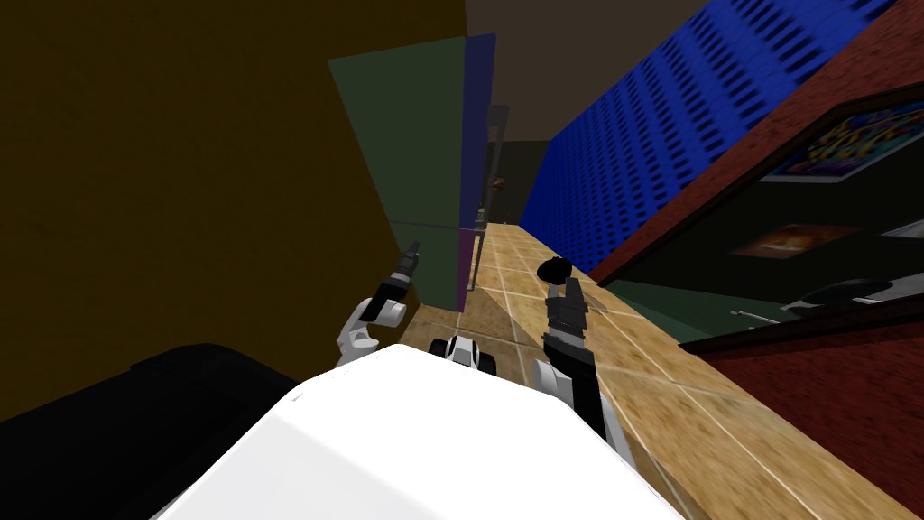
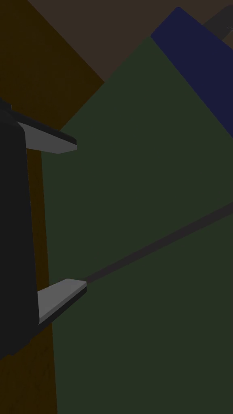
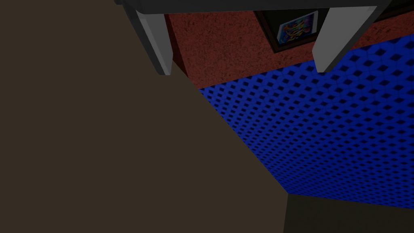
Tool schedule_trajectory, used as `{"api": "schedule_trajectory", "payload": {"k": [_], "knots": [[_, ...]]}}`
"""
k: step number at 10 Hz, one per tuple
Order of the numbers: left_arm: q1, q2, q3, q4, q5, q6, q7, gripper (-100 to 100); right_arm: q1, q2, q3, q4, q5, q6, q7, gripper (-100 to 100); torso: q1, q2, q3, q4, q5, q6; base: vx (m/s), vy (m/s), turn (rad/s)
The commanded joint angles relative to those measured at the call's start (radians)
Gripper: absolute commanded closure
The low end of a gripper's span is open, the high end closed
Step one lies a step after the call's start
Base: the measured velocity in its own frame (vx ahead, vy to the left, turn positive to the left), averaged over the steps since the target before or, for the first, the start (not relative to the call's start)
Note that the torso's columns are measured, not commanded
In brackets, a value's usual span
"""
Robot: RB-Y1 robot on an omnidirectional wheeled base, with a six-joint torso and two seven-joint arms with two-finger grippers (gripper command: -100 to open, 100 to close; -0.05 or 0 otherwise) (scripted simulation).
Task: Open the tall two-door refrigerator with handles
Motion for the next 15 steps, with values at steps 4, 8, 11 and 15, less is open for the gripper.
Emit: {"api": "schedule_trajectory", "payload": {"k": [4, 8, 11, 15], "knots": [[-0.03, -0.014, 0.003, -0.015, -0.003, 0.148, -0.01, -100, 0.0, 0.0, 0.0, 0.0, 0.0, 0.0, 0.0, 0, 0.0, -0.001, 0.0, 0.0, 0.0, 0.0, 0.088, -0.092, -0.021], [-0.057, -0.031, 0.006, -0.024, -0.007, 0.258, -0.019, -100, 0.0, 0.0, 0.0, 0.0, 0.0, 0.0, 0.0, 0, 0.001, -0.001, -0.001, 0.0, 0.0, 0.0, 0.1, -0.091, -0.025], [-0.066, -0.037, 0.007, -0.026, -0.008, 0.312, -0.022, -100, 0.0, 0.0, 0.0, 0.0, 0.0, 0.0, 0.0, 0, 0.001, 0.001, 0.0, 0.0, 0.0, 0.0, 0.081, -0.079, -0.012], [-0.092, -0.051, 0.01, -0.038, -0.011, 0.428, -0.031, -100, 0.0, 0.0, 0.0, 0.0, 0.0, 0.0, 0.0, 0, 0.0, -0.001, -0.001, -0.001, 0.0, 0.0, 0.098, -0.086, -0.022]]}}
